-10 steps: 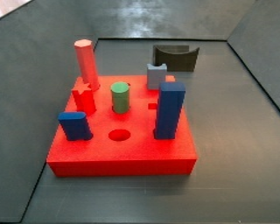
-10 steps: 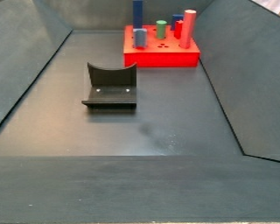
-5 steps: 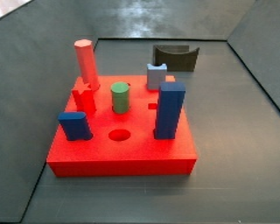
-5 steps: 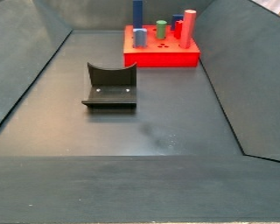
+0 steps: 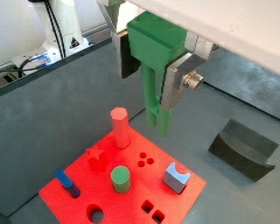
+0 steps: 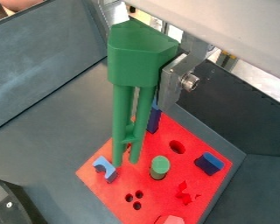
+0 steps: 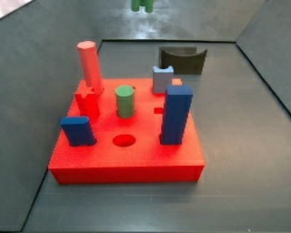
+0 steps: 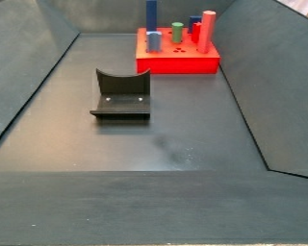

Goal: Pick up the 3 prong object. Move up. Place the 3 prong object on the fixture. Regrasp the 3 prong object. Move to above the board. Insert the 3 prong object.
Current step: Insert the 3 prong object.

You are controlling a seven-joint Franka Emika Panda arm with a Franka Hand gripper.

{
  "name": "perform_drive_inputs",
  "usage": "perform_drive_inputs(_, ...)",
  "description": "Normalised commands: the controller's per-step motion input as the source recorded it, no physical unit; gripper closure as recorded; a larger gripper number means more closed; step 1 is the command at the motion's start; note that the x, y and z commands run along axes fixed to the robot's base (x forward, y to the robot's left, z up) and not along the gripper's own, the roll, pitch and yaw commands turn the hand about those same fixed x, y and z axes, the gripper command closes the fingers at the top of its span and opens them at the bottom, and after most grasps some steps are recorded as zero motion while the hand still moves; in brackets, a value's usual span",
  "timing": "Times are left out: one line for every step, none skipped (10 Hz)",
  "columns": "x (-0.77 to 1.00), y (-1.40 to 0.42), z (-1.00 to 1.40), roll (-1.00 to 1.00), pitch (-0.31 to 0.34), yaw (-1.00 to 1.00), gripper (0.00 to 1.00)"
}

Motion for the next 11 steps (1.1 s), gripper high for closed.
perform_drive_inputs(0.0, 0.13, 0.0, -0.12, -0.03, 0.0, 1.0)
perform_drive_inputs(0.0, 0.09, -0.2, 0.0, 0.0, 0.03, 1.0)
perform_drive_inputs(0.0, 0.14, -0.29, -0.01, 0.0, 0.09, 1.0)
perform_drive_inputs(0.0, 0.15, -0.33, -0.11, -0.047, 0.27, 1.0)
perform_drive_inputs(0.0, 0.33, -0.3, -0.23, -0.124, 0.44, 1.0)
perform_drive_inputs(0.0, 0.27, -0.27, -0.28, -0.18, 0.62, 1.0)
perform_drive_inputs(-0.03, 0.18, -0.27, -0.25, -0.231, 0.71, 1.0)
perform_drive_inputs(0.0, 0.12, -0.3, -0.24, -0.256, 0.76, 1.0)
perform_drive_inputs(0.0, 0.02, -0.37, -0.19, -0.257, 0.86, 1.0)
perform_drive_inputs(0.0, 0.0, -0.44, -0.16, -0.247, 0.94, 1.0)
perform_drive_inputs(0.0, 0.0, -0.46, -0.13, -0.22, 0.98, 1.0)
